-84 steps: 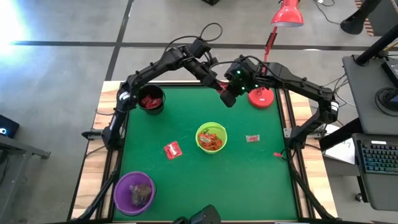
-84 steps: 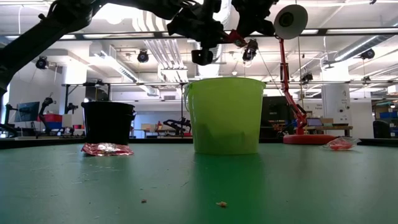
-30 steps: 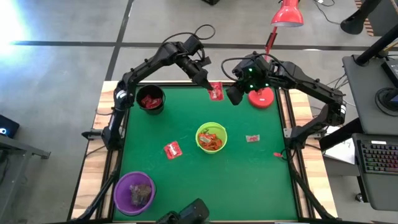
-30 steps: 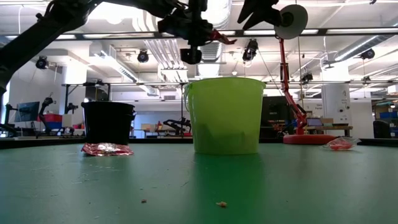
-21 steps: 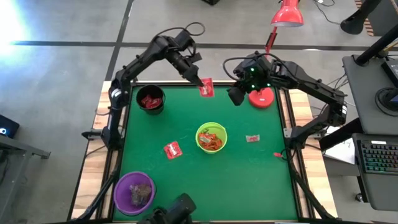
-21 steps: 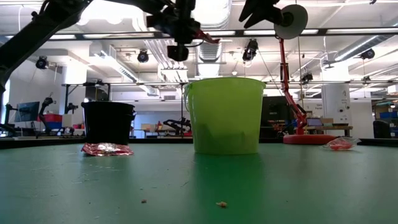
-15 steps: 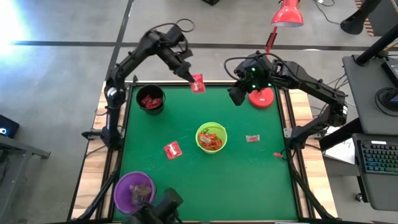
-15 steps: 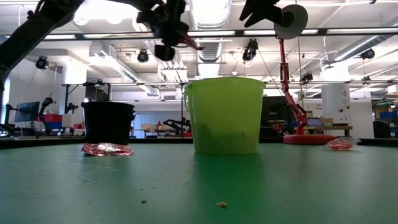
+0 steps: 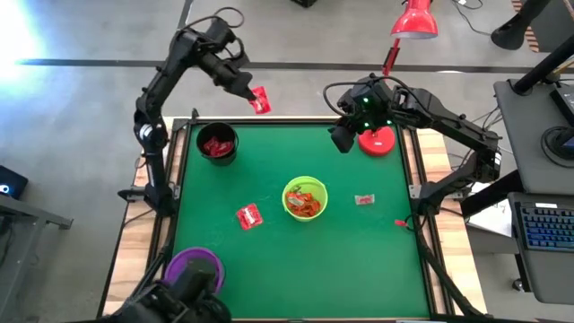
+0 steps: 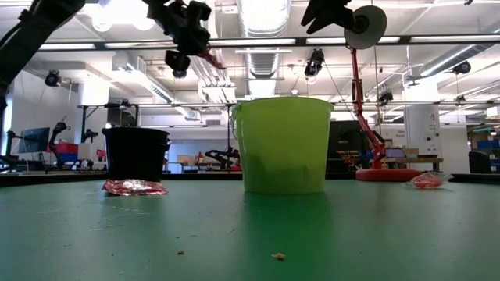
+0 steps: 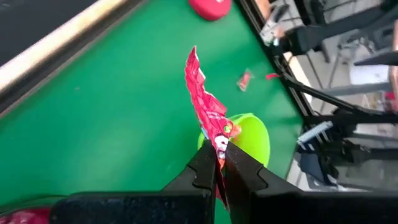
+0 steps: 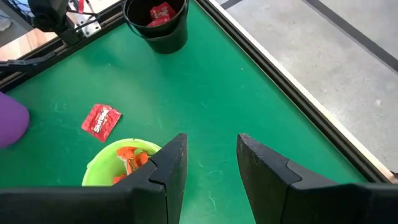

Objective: Sort candy
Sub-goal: Put the red candy into the black bucket

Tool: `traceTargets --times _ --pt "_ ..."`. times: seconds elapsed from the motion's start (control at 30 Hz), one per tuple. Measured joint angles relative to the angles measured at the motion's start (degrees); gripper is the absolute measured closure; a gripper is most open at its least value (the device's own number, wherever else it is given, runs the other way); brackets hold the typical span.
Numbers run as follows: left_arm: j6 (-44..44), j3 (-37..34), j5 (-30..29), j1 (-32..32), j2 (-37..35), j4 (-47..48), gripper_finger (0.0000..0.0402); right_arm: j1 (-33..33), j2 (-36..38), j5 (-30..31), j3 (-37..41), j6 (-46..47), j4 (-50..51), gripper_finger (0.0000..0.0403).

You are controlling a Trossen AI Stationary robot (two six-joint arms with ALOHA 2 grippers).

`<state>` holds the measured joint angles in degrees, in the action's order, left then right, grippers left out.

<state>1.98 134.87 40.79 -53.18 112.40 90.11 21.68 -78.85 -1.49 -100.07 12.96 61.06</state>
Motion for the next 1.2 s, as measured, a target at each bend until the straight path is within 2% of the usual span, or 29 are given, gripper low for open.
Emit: traceTargets --times 0.3,0.53,0.67,0.93,1.07,1.2 --pt "0.49 -1.0 -3.9 -2.31 -3.8 -0.06 0.0401 0.01 0.0 -0.01 0.0 -1.37 0.03 0.0271" --pt "0.76 -1.47 -4.35 -4.04 -6.05 -0.08 0.0401 0.0 0.0 -0.01 0.0 -2.06 0.06 0.0271" --pt "0.39 -4.08 -4.38 -4.27 -8.29 -0.11 0.0401 0.01 0.0 -0.01 0.0 -2.61 0.12 0.0271" --pt "-1.95 -20.38 -8.19 -4.9 -17.59 -0.44 0.0401 0.01 0.0 -0.01 0.0 -2.56 0.09 0.0271" --pt "-2.56 -29.61 -14.26 -5.55 -23.04 -1.27 0.0401 0.01 0.0 -0.01 0.0 -2.54 0.07 0.0271" --pt "-2.34 -38.75 -16.53 -6.76 -27.73 -5.84 0.0401 0.0 0.0 -0.02 0.0 -2.52 0.04 0.0271"
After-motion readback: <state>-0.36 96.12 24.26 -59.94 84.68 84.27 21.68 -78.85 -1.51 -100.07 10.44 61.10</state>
